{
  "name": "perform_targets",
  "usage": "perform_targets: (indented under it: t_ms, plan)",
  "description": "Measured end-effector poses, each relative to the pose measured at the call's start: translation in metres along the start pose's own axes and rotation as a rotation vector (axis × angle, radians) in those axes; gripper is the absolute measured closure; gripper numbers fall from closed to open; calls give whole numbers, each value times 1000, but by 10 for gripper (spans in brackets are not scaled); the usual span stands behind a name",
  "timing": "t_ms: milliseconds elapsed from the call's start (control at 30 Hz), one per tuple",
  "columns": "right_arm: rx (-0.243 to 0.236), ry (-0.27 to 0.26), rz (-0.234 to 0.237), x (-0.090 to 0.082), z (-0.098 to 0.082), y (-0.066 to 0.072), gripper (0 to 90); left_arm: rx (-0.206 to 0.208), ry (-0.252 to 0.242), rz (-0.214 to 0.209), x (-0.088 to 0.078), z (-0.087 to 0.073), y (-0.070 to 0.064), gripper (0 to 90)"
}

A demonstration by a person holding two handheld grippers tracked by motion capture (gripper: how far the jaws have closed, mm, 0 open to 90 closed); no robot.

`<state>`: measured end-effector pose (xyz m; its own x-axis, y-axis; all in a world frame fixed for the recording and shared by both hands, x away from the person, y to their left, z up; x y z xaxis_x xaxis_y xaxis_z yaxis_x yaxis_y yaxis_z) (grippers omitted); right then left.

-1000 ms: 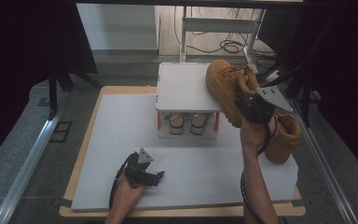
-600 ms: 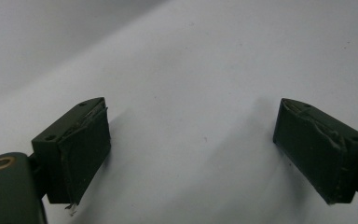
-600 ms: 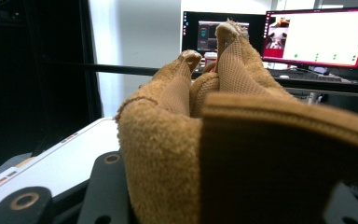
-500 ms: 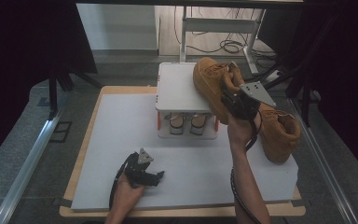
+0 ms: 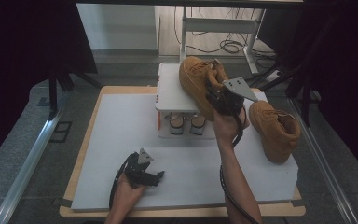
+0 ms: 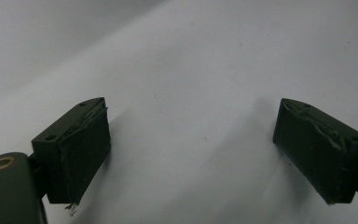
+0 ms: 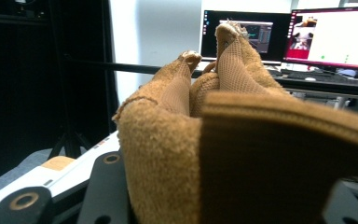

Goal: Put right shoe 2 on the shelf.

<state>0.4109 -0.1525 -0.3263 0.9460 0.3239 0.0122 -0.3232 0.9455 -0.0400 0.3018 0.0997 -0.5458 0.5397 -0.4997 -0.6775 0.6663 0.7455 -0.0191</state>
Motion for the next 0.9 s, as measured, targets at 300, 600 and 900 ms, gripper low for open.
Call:
perform_targets:
  t_ms: [300,600,900]
  plan:
    - [-3,4,40,16,2,20,529,1,1,0,0,0,0,105]
    - [19,10,65,33,0,36,528,0,-2,0,0,0,0,105]
    - [28,17,67,51,-2,44,525,-1,-3,1,0,0,0,105]
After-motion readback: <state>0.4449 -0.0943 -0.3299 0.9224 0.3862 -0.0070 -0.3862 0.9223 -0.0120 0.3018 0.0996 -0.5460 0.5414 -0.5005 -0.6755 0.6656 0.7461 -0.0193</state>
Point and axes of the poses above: each handheld gripper's, and its own axes: x roughly forward along the jaws, z roughly out of its top, y roughly to its left, the point moved 3 cm from there along x, roughly forward along the jaws, and after that the axes turned 4 degrees about -y, right-handed, at the moved point
